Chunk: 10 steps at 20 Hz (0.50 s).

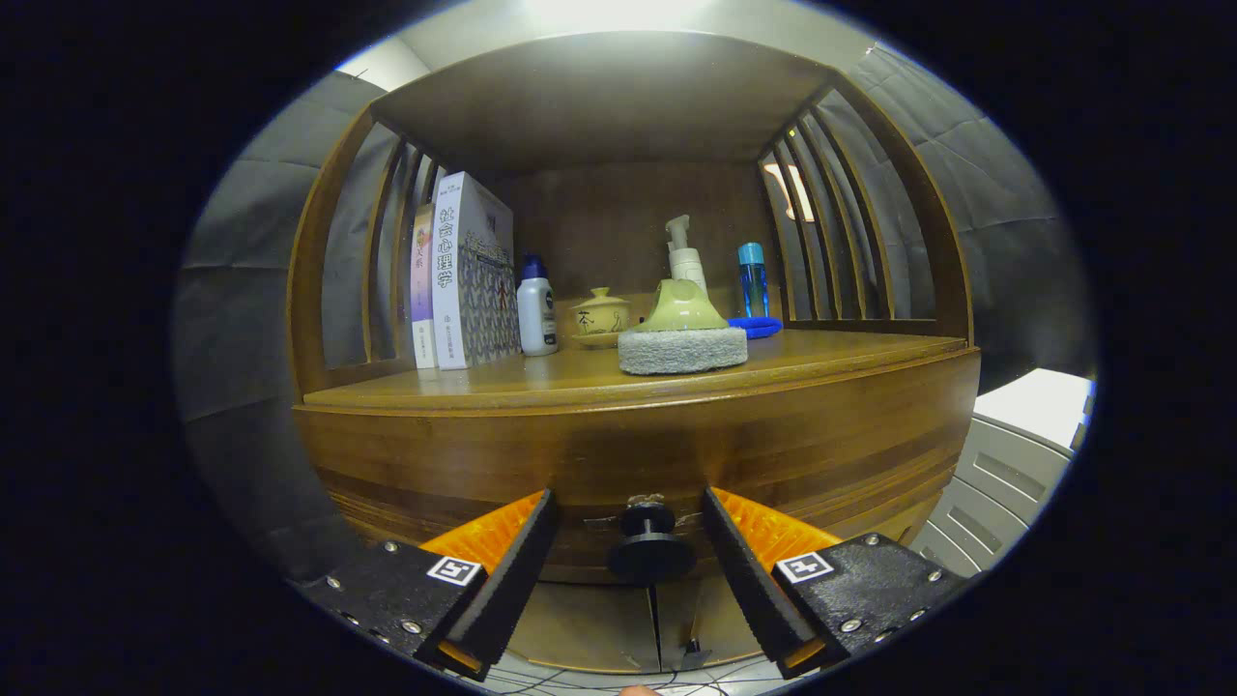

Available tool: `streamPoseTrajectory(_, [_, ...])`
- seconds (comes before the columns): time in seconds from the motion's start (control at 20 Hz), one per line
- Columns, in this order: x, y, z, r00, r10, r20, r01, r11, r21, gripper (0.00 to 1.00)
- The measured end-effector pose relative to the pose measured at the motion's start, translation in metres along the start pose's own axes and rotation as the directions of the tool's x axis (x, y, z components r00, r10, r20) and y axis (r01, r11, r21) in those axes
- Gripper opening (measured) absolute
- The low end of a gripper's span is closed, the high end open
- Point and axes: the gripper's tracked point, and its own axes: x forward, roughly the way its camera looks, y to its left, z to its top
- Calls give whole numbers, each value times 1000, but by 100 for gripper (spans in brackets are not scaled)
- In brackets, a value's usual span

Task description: Pull open the drawer, take out the items inside it, and place them on the countertop above the cabinet.

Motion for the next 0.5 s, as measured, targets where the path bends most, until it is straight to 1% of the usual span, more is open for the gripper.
streamPoseTrajectory(0.1, [-1, 0, -1, 1000, -3, 3, 3, 1000, -5, 95])
streamPoseTrajectory(0.2, [-1, -2, -8, 999, 4, -41, -4, 1000, 5, 95])
streamPoseTrajectory(0.3, [-8, -6, -2, 998, 18, -62, -16, 999, 37, 95])
streamPoseTrajectory(0.5, [-36, -19, 33, 1000, 17, 14, -17, 1000, 11, 95])
